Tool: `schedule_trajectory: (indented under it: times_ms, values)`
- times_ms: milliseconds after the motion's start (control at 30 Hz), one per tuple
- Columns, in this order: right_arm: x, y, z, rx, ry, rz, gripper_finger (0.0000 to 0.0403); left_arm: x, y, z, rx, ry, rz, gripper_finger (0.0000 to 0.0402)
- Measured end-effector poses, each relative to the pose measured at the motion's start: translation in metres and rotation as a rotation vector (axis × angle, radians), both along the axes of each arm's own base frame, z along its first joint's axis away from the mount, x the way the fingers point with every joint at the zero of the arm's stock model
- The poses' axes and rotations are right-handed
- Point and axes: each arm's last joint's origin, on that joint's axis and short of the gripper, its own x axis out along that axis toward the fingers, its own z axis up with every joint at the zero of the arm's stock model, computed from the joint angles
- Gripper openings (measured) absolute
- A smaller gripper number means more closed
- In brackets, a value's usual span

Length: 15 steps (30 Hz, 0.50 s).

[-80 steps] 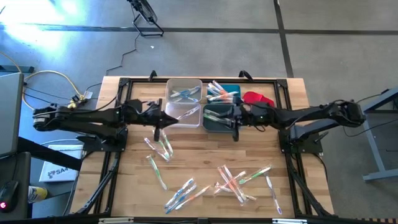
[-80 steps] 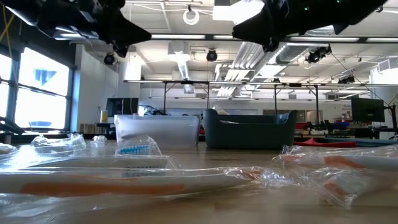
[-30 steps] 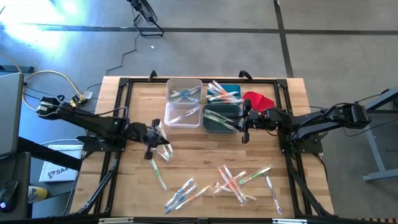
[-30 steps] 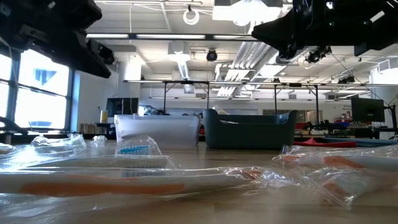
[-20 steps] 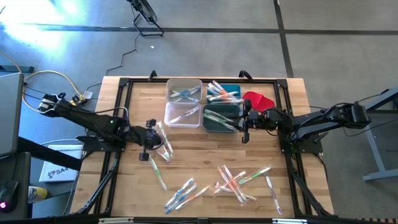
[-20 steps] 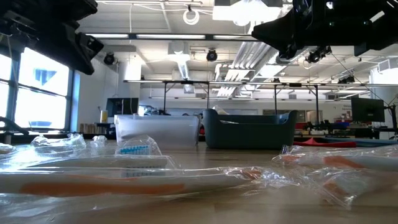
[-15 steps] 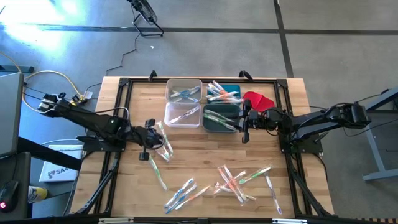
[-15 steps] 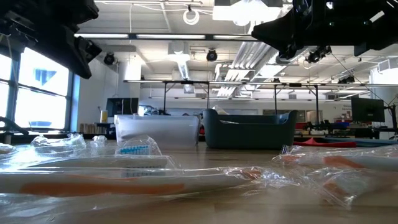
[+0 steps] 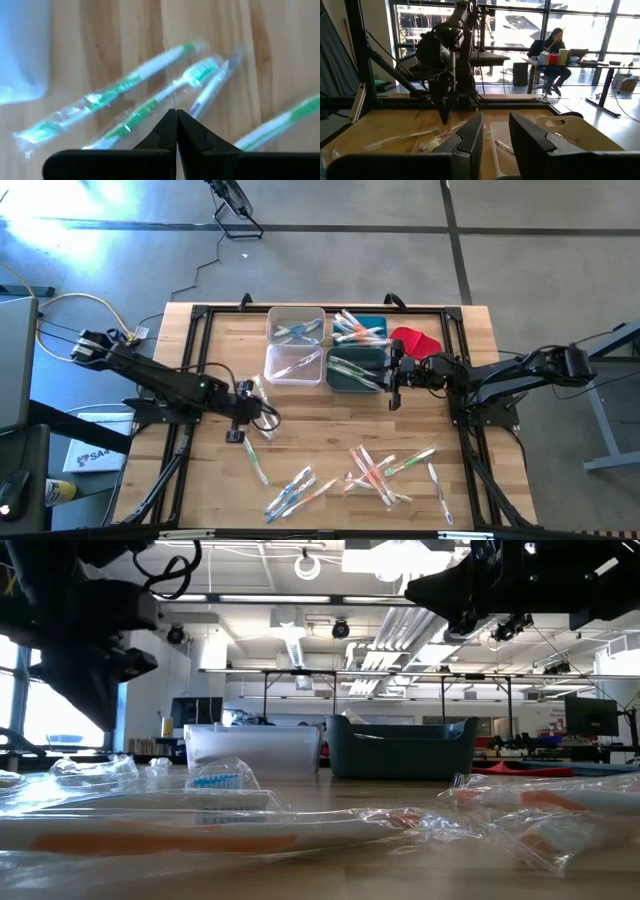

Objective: Pick & Place Toothbrushes
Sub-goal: Put the purple toothbrush into the transparent bin

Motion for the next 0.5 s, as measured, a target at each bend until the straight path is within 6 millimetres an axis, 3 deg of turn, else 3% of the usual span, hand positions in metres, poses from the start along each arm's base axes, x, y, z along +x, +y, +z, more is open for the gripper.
schedule_trajectory:
  times_ms: [500]
  values:
    - [0.0,0.0,0.0,0.0,0.0,0.0,0.0087,-0.011,0.001,-0.008,-0.046,0.161,0.054,0.0]
